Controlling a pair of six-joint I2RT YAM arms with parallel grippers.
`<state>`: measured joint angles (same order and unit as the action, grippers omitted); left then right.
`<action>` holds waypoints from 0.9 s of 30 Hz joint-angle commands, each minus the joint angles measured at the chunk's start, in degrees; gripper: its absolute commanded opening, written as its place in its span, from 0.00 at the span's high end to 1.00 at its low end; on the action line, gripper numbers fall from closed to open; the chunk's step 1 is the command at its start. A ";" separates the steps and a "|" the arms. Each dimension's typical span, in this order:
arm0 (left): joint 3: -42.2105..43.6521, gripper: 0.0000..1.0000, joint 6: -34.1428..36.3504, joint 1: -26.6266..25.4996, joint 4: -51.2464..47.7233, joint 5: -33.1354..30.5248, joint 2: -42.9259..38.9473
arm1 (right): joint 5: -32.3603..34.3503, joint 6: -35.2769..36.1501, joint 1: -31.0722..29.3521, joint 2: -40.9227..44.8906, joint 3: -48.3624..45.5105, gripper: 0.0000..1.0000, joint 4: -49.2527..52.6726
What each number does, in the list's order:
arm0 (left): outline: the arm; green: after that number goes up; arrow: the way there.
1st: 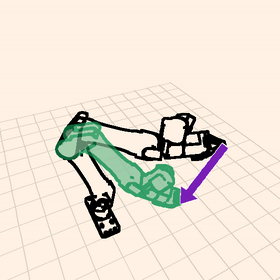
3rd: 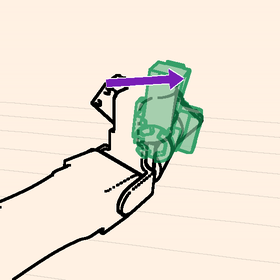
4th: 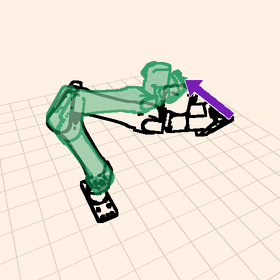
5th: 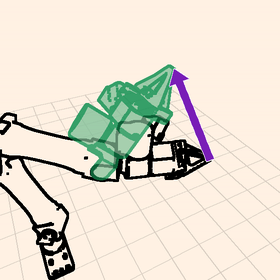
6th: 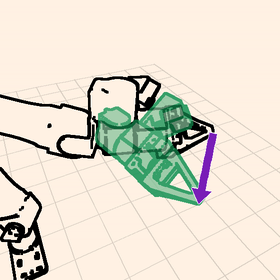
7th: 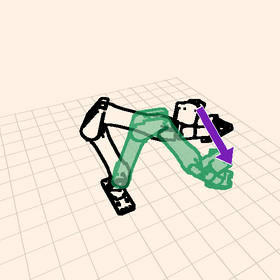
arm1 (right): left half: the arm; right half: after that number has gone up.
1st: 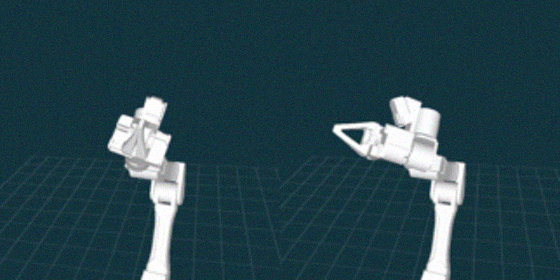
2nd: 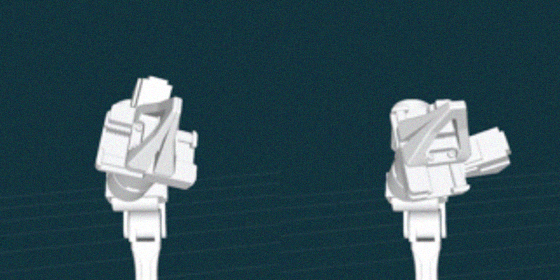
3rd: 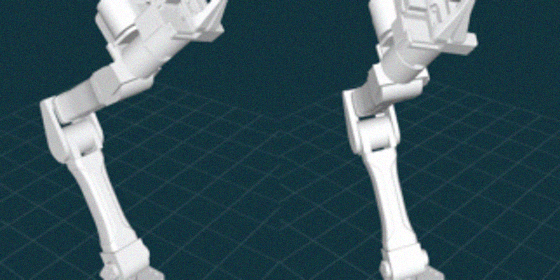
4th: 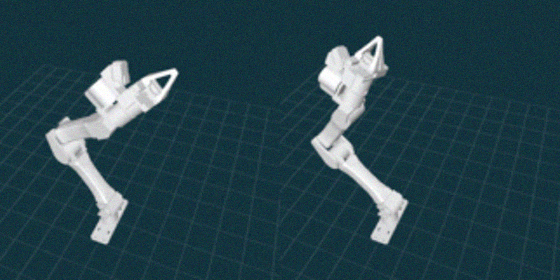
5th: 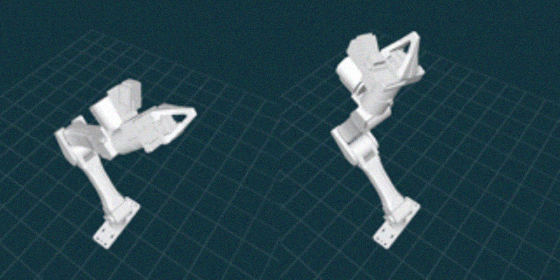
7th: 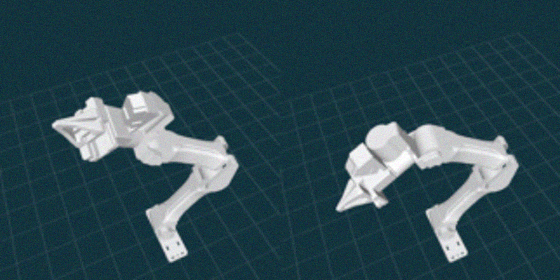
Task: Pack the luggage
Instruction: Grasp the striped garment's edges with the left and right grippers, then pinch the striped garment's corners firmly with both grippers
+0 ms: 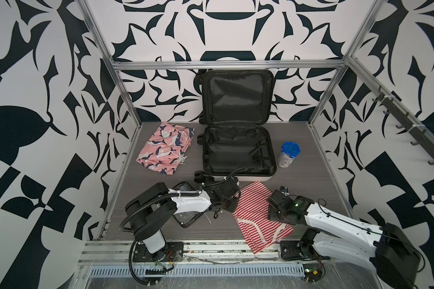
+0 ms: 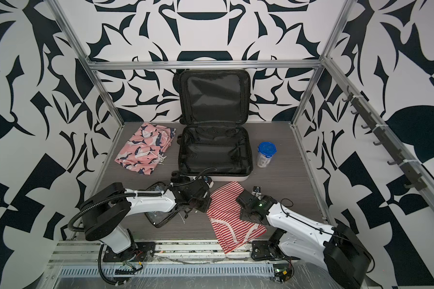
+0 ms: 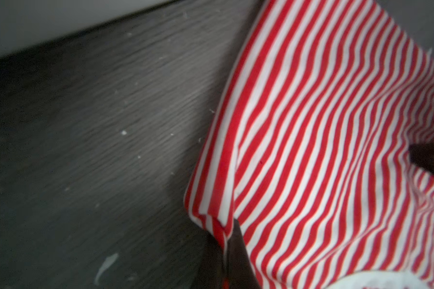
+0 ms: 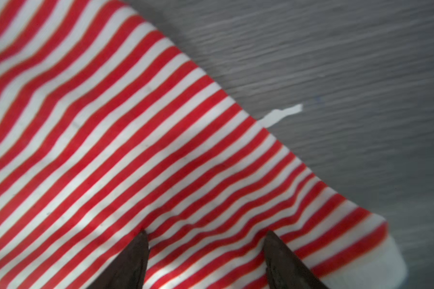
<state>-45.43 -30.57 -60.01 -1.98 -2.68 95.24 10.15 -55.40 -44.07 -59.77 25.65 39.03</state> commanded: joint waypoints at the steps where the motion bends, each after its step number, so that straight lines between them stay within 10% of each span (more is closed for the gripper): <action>1: 3.95 1.00 -2.88 -0.27 -3.06 0.01 -3.00 | -2.50 2.38 0.13 -3.58 2.78 0.29 -4.58; 15: 18.13 1.00 -22.35 -5.74 -11.55 -14.03 -26.93 | -6.67 8.00 0.06 -13.80 14.72 0.27 -10.62; 20: 17.66 0.42 -18.95 -6.18 -11.85 -14.42 -30.14 | -6.82 5.56 0.04 -3.33 15.26 0.25 -3.60; 27: 12.21 0.24 -4.81 -1.63 -11.49 -7.47 -28.41 | -5.93 0.78 0.04 7.08 12.87 0.24 8.06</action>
<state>-30.68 -41.87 -64.20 -13.10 -13.80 65.45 3.70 -51.18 -43.97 -54.92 39.62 40.16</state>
